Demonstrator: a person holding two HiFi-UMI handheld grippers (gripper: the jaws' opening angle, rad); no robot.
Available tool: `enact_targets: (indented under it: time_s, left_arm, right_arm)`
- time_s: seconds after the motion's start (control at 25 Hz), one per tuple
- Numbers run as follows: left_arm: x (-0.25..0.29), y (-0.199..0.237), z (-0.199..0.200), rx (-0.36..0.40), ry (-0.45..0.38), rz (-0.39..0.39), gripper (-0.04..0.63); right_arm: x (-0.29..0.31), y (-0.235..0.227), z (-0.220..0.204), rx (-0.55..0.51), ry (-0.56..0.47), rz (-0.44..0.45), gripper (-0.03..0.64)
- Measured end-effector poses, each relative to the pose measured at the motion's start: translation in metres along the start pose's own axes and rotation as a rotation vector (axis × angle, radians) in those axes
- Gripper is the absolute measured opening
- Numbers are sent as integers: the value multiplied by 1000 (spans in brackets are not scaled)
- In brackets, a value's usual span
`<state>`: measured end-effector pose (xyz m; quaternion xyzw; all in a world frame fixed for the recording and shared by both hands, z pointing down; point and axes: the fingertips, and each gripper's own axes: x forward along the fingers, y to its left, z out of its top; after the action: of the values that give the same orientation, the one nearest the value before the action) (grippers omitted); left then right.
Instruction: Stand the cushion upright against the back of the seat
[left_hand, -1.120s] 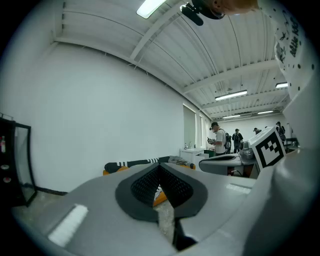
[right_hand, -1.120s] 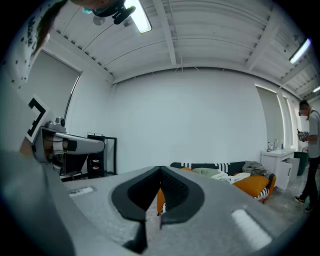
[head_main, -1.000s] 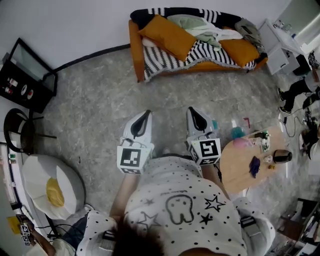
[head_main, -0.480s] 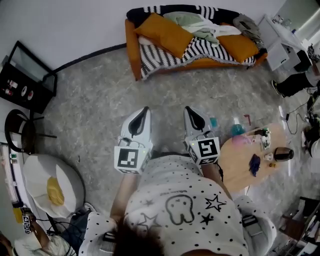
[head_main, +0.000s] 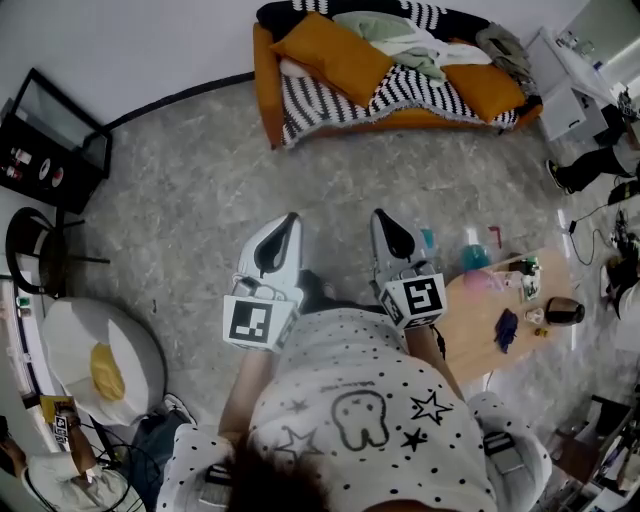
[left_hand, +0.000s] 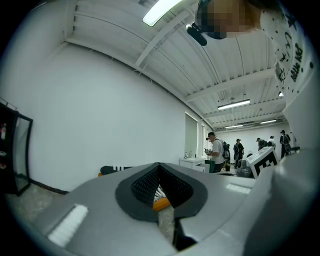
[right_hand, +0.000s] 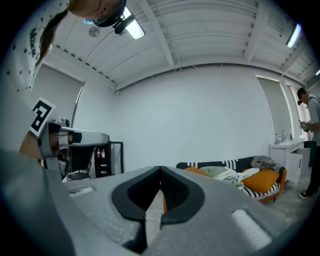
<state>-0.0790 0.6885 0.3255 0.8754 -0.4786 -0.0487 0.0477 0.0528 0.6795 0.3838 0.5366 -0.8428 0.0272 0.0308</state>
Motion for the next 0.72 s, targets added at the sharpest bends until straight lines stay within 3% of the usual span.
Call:
enact_targets:
  time_s: [0.48, 0.72]
  left_arm:
    - [64, 49, 26, -3, -18, -77, -3]
    - [75, 72, 16, -4, 37, -96, -3]
  right_arm:
    - [66, -20, 24, -4, -2, -99, -5]
    - [85, -17, 17, -42, 21, -131, -5]
